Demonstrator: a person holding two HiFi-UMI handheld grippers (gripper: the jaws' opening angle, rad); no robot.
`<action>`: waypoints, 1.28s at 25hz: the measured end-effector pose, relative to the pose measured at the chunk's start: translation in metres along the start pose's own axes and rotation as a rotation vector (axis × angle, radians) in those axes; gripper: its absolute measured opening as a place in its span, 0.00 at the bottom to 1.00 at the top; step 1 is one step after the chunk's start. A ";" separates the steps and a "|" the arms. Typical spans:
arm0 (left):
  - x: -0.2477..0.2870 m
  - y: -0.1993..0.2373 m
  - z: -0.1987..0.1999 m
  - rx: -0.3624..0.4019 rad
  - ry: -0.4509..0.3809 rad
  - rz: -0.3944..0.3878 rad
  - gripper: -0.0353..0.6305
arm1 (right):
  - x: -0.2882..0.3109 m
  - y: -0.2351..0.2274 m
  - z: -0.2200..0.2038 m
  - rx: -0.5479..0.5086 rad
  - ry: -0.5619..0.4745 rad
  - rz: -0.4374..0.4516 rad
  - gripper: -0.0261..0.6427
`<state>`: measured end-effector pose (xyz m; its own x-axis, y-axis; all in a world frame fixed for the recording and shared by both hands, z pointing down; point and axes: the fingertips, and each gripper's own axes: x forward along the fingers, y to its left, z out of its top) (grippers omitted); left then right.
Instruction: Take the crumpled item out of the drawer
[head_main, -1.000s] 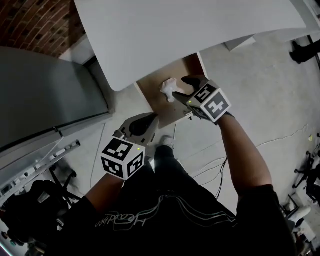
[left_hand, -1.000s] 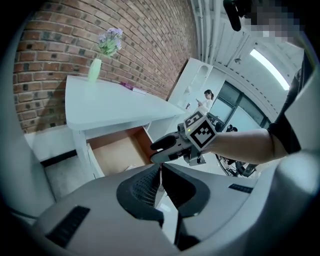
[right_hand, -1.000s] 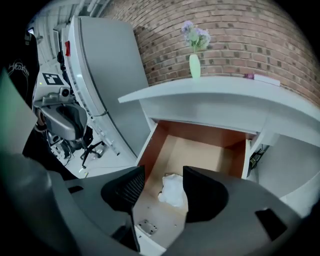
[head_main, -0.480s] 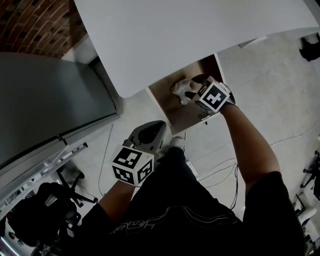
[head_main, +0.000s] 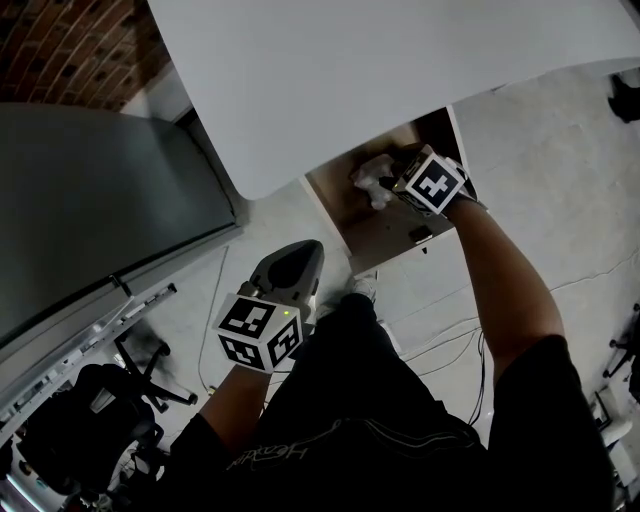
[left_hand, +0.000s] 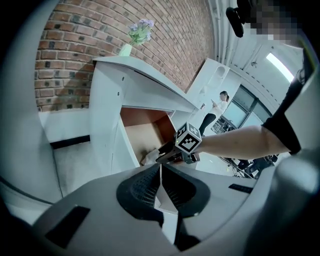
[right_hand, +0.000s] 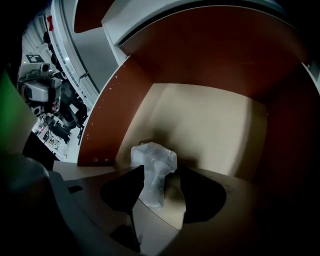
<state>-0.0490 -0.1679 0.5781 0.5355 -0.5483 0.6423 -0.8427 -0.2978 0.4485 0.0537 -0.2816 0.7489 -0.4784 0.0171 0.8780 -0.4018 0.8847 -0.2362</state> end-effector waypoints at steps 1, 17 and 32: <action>0.000 0.002 0.001 -0.001 -0.003 0.003 0.10 | 0.002 0.000 0.001 0.010 -0.005 0.006 0.39; -0.002 0.003 0.000 0.018 -0.006 -0.006 0.10 | 0.007 0.015 0.006 -0.032 -0.002 0.032 0.16; -0.033 -0.012 0.017 -0.009 0.023 -0.030 0.10 | -0.078 0.033 0.053 0.092 -0.157 -0.022 0.15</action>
<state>-0.0578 -0.1596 0.5414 0.5614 -0.5214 0.6427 -0.8261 -0.3064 0.4730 0.0359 -0.2787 0.6504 -0.5813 -0.0813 0.8096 -0.4803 0.8375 -0.2607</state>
